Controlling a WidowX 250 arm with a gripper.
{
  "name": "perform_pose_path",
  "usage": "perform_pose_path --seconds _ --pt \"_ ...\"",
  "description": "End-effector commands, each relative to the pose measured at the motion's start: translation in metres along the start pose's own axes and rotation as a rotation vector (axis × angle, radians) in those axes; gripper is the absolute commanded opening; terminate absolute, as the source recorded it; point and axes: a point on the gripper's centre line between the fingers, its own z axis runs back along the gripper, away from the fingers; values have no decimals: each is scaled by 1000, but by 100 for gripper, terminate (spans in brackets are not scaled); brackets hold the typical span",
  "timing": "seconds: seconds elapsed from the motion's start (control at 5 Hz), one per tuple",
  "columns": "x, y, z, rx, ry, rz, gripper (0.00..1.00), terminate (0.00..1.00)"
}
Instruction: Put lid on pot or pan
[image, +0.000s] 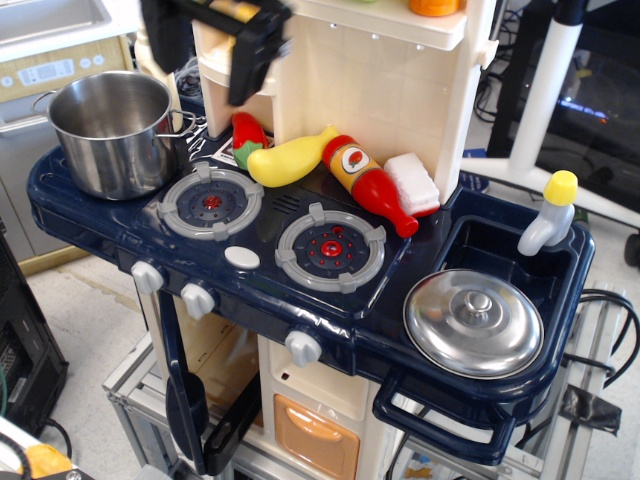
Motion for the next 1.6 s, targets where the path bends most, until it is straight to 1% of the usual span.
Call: perform_pose_path --seconds 0.0,0.2,0.4,0.6,0.8,1.0,1.2,1.4 --pt "-3 -92 -8 -25 -107 14 100 0" --pt "-8 -145 -19 -44 -98 -26 100 0" --pt "-9 -187 -29 -56 -128 -70 100 0" --pt "-3 -200 -51 -79 -148 -120 100 0" --pt "7 -196 -66 -93 -150 -158 100 0" --pt "9 -191 -75 -136 -129 -162 100 0" --pt "7 -190 -90 -184 -120 -145 100 0" --pt "5 -191 -100 -201 -130 -118 100 0"
